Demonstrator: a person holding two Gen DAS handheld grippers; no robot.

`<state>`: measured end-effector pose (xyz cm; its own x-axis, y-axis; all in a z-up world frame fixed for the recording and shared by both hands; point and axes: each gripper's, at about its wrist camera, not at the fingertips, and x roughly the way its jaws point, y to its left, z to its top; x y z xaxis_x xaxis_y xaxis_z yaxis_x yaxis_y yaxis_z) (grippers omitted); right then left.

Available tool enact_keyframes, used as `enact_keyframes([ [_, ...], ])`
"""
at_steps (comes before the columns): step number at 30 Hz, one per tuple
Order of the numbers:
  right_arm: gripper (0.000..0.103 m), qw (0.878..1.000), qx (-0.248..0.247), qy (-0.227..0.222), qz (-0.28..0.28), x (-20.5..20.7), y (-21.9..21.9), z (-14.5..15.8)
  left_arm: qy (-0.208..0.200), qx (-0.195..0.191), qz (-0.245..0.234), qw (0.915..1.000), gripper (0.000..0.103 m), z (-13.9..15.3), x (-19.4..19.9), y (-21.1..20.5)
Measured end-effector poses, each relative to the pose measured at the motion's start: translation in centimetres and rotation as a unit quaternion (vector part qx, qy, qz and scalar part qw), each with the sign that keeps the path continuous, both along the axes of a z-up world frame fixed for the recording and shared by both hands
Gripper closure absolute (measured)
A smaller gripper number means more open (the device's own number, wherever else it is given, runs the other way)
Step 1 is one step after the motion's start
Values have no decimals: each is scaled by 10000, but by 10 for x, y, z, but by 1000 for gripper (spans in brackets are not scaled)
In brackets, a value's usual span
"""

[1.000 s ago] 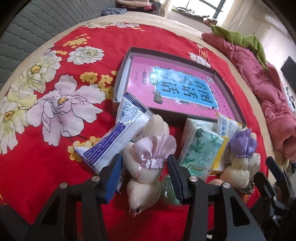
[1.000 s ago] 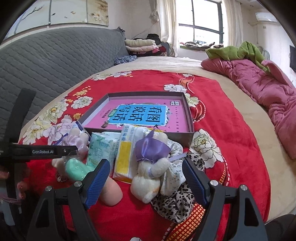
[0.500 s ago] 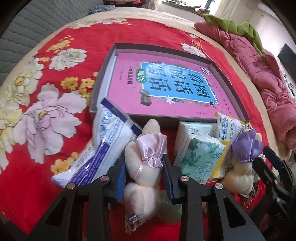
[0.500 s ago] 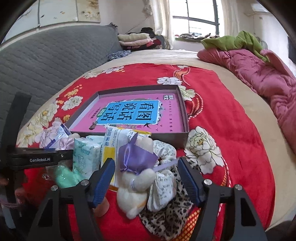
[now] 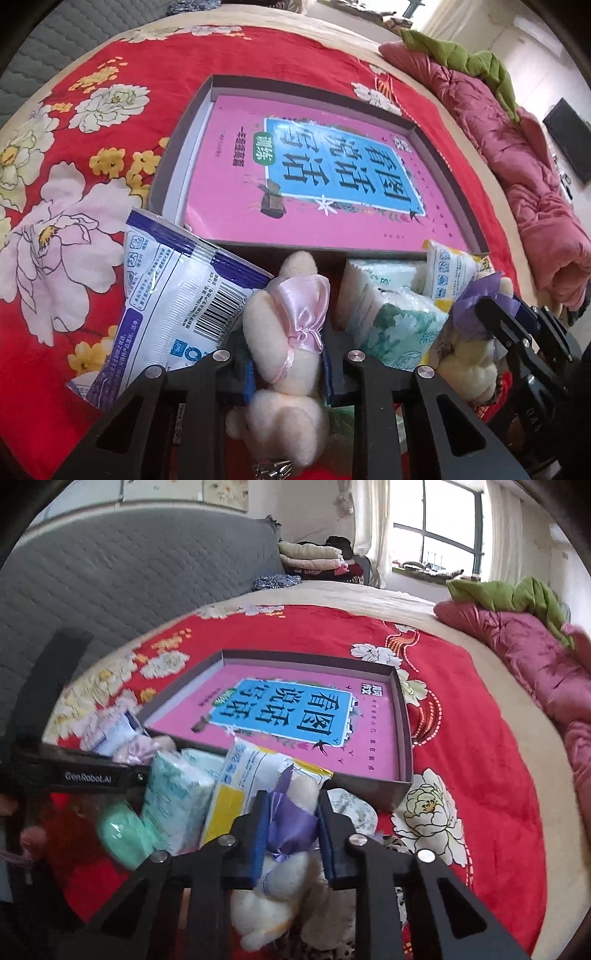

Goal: Organize soft objects
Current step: 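Grasp the purple-bow bunny with the right tool while the left tool grasps the pink-bow bunny, then place purple-bow bunny in box with right tool while left tool holds pink-bow bunny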

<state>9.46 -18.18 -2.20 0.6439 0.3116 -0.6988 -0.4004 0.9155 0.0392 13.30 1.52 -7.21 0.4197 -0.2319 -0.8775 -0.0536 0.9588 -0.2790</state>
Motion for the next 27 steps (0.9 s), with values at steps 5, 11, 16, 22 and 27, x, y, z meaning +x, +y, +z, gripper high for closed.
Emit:
enact_keyframes([
  [5, 82, 9992, 372, -148, -98, 0, -12, 14, -155, -156, 60, 9997, 77, 9, -2, 4],
  [11, 83, 9960, 801, -361, -190, -2, -28, 33, -466, -138, 70, 9988, 77, 29, -8, 4],
  [16, 83, 9929, 1084, -428, -258, -1, -36, 42, -751, -15, 126, 9971, 77, 51, -15, 3],
  [22, 83, 9893, 1323, -544, -272, -2, -42, 52, -958, 182, 163, 9951, 77, 70, -22, 2],
  [27, 83, 9877, 1375, -693, -286, -2, -43, 59, -1212, 467, 171, 9914, 77, 86, -27, -3],
])
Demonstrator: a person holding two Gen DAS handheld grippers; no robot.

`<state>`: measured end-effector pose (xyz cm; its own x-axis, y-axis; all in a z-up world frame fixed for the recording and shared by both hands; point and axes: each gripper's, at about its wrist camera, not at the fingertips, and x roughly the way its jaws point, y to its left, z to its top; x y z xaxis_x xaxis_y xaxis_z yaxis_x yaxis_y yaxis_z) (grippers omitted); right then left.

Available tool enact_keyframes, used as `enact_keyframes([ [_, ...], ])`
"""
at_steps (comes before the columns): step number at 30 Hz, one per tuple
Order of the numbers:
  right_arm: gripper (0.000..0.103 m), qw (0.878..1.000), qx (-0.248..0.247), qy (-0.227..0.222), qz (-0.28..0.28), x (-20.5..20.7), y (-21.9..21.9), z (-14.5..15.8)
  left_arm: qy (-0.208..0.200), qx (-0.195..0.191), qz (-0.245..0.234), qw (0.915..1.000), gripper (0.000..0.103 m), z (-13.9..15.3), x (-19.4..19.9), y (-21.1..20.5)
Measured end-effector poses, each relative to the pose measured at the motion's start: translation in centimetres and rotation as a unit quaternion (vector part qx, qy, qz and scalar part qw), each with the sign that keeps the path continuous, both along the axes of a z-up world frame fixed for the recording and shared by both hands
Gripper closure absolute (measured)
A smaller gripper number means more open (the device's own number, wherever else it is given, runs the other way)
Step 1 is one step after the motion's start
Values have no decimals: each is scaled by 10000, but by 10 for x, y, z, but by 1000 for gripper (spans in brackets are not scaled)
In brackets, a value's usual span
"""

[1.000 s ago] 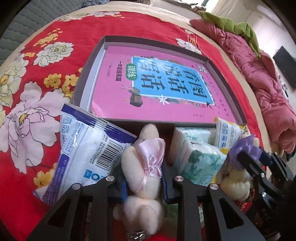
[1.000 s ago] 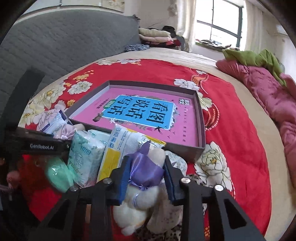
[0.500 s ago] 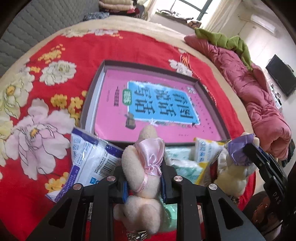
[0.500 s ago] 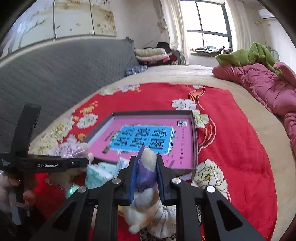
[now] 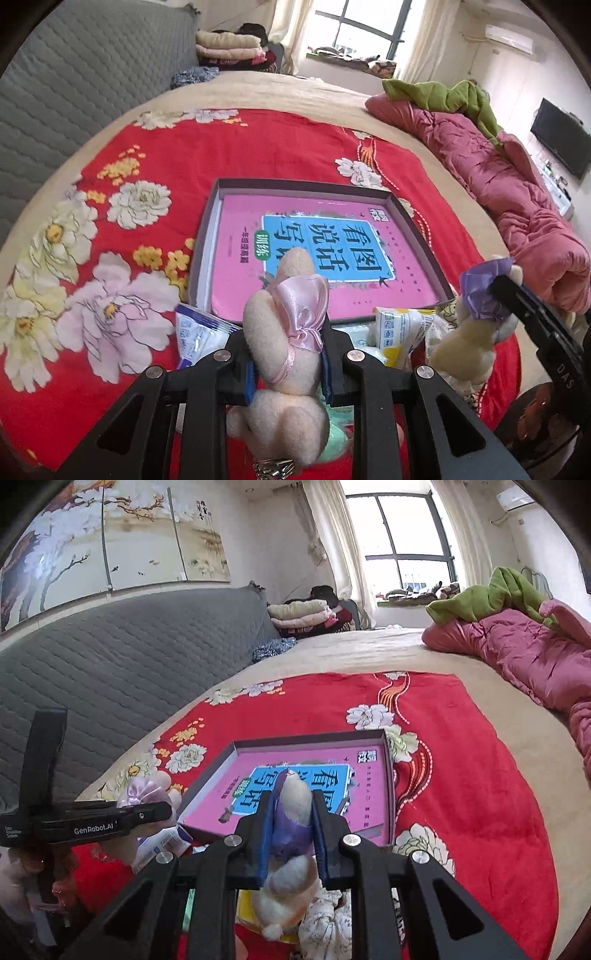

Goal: Organize soft objects
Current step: 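Place purple-bow bunny in box with right tool while left tool holds pink-bow bunny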

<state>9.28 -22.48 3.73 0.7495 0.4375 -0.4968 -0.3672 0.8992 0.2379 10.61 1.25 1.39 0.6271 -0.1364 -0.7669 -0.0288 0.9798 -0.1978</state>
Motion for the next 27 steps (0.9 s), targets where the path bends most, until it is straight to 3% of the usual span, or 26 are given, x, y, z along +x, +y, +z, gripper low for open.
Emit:
enact_keyframes([
  [11, 83, 9996, 210, -191, -78, 12, -2, 9, -132, 349, 130, 9992, 77, 12, -1, -3],
  [27, 83, 9985, 513, -59, -153, 57, 1, 0, -97, 417, 193, 9989, 77, 1, 33, 0],
])
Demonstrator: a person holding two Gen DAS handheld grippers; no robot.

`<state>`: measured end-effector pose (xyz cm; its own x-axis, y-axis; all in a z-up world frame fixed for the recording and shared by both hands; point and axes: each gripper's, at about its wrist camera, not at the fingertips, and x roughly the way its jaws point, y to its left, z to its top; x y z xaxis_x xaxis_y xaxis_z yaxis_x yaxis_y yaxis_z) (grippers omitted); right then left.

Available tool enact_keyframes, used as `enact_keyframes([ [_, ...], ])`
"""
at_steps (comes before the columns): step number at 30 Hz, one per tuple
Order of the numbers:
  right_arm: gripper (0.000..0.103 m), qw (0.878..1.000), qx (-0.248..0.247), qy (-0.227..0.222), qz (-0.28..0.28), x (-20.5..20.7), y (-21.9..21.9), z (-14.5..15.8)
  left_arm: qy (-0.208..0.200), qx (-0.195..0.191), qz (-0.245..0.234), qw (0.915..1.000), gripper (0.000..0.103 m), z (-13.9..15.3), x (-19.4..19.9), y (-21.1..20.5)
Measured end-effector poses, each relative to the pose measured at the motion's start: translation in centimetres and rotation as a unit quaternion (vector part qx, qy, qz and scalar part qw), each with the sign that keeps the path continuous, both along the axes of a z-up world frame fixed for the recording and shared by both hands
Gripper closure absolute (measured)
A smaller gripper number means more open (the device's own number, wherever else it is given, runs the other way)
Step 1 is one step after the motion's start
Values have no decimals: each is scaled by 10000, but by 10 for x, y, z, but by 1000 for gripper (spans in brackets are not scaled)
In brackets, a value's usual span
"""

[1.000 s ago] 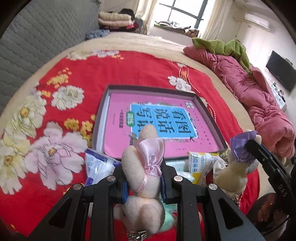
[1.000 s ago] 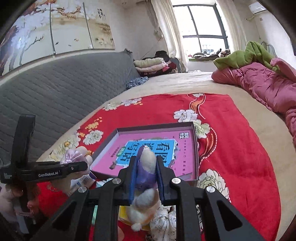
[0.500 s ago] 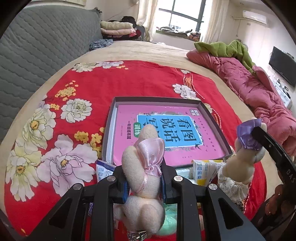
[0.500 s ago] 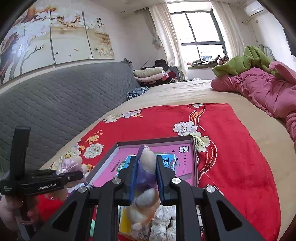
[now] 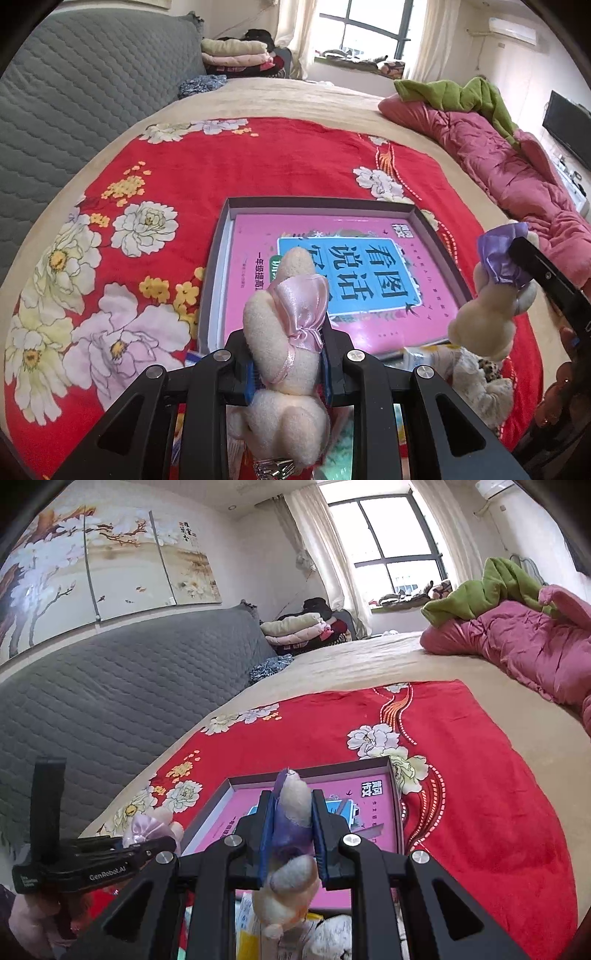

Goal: Organize soft objects
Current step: 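Place purple-bow bunny in box with right tool while left tool holds pink-bow bunny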

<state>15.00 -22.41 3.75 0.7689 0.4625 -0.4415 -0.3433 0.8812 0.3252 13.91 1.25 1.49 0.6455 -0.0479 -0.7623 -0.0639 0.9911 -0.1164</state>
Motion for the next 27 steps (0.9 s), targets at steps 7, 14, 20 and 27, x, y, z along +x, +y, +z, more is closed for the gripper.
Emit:
enact_keyframes([
  [7, 83, 9990, -212, 382, -100, 33, 6, -23, 151, 25, 40, 9999, 77, -20, 28, 1],
  [14, 83, 9927, -451, 987, -530, 57, -3, -52, 250, 9, 21, 9997, 77, -38, 48, 5],
  [20, 80, 9865, -848, 1180, -756, 63, -8, -64, 344, -41, -3, 9994, 77, -54, 60, 6],
  [27, 73, 9842, -1279, 1038, -648, 61, 4, -62, 405, 27, 8, 9992, 77, -63, 64, 6],
])
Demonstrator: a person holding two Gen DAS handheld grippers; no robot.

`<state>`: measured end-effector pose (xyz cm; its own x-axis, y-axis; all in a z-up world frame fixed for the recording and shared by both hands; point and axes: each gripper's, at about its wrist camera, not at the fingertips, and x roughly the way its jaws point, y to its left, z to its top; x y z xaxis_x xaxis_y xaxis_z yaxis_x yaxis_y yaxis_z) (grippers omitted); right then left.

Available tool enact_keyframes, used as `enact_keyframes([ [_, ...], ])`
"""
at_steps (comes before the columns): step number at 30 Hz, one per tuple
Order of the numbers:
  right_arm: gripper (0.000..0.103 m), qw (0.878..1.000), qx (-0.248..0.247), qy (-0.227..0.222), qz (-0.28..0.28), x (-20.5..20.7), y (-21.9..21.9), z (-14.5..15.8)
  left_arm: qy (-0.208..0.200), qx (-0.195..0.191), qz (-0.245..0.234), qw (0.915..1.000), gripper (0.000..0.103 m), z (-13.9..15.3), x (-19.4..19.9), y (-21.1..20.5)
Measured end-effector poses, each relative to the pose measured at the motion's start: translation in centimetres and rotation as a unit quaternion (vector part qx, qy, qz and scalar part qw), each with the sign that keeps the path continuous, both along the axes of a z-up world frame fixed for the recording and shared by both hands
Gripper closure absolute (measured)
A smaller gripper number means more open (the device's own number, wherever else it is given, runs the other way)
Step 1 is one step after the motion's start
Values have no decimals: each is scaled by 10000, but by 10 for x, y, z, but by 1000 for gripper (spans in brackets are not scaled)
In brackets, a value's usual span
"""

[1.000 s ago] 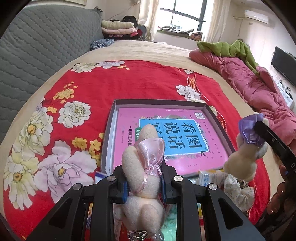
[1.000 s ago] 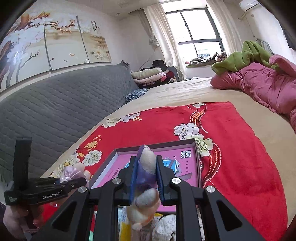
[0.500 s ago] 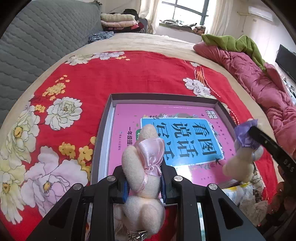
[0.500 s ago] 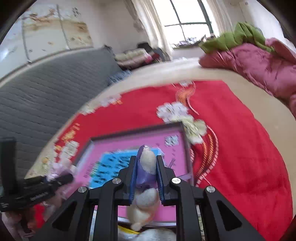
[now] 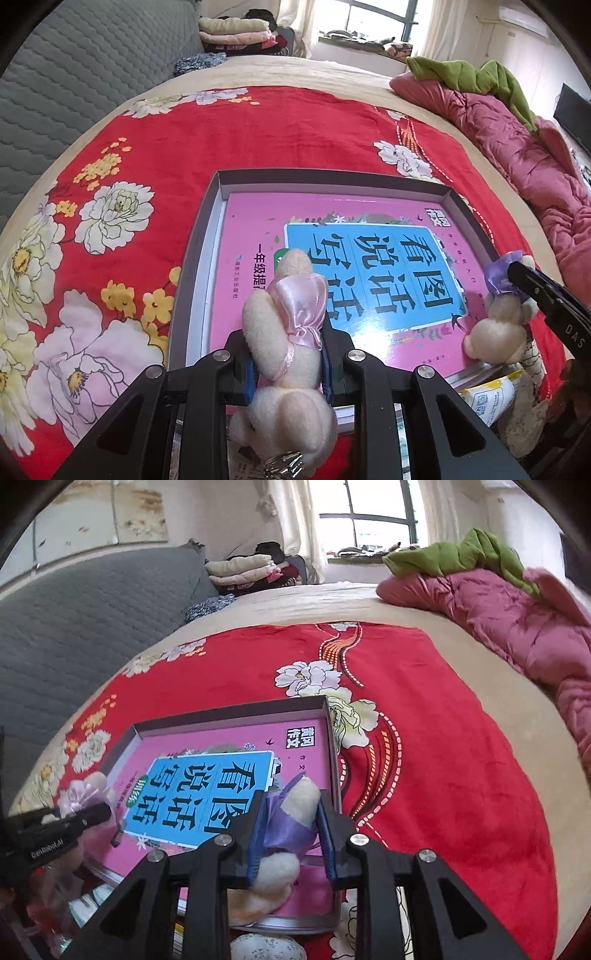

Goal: Organize soft objects
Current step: 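Place purple-bow bunny in box with right tool while left tool holds pink-bow bunny, then lower the pink-bow bunny into the pink box and open the left tool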

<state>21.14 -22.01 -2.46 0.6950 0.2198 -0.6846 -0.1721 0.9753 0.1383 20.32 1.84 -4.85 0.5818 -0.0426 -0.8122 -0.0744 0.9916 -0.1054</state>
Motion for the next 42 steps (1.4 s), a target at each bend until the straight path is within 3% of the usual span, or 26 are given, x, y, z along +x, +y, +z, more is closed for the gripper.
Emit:
enact_keyframes([
  [2, 58, 10000, -71, -41, 12, -1, 2, 1, -7, 6, -12, 10000, 77, -1, 0, 0],
  [4, 54, 9999, -112, -107, -46, -2, 1, 3, -15, 26, -22, 10000, 76, -1, -1, 0],
  [10, 54, 9994, -186, -205, -227, -6, -11, 14, -59, 63, -26, 10000, 76, 1, -2, 0],
  [17, 54, 9920, -1245, -38, -200, -20, -9, 11, -17, 108, 11, 9999, 74, 1, -1, 4],
  [24, 54, 9882, -1528, 104, -96, -17, 0, -3, 51, 129, 36, 9999, 70, -2, 1, 7],
  [27, 54, 9880, -1541, 101, 0, -11, 7, -6, 55, 169, 44, 9998, 67, -2, 1, 7],
  [30, 54, 9887, -1486, 182, 127, -4, 13, -15, 74, 172, 46, 9998, 54, -3, 1, 7],
  [32, 54, 9888, -1468, 196, 182, -2, 16, -18, 50, 162, 16, 9999, 53, -2, 1, 7],
  [37, 53, 9911, -1289, -233, 246, -12, 17, -2, -57, 82, -60, 9999, 48, 3, -1, 6],
  [42, 46, 9921, -1037, -644, 282, -20, 14, 18, -140, -50, -41, 9999, 43, 10, -3, 9],
])
